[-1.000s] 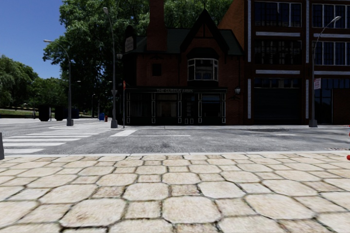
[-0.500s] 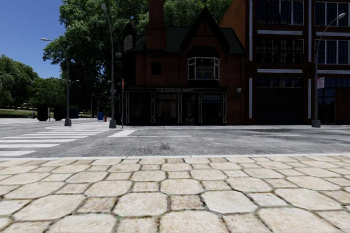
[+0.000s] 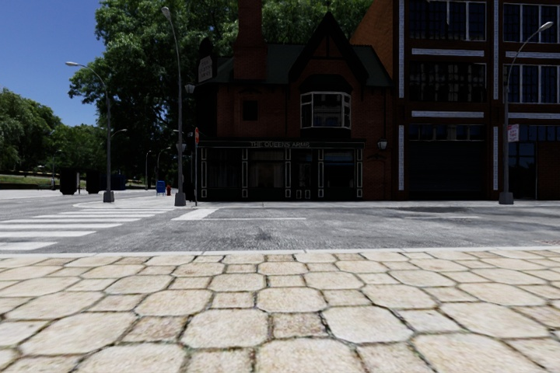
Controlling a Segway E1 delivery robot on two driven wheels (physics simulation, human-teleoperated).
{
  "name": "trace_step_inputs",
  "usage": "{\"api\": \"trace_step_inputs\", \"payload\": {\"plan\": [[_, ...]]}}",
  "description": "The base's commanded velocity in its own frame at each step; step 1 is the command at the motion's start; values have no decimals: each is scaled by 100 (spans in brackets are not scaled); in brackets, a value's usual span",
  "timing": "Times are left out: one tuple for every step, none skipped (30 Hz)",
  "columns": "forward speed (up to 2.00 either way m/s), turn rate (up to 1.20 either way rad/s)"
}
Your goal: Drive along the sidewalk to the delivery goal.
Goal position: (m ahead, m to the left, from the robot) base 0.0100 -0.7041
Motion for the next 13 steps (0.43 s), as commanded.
{"api": "trace_step_inputs", "payload": {"plan": [[0,0],[0,0],[0,0],[0,0],[0,0],[0,0],[0,0],[0,0],[0,0],[0,0],[0,0],[0,0],[0,0]]}}
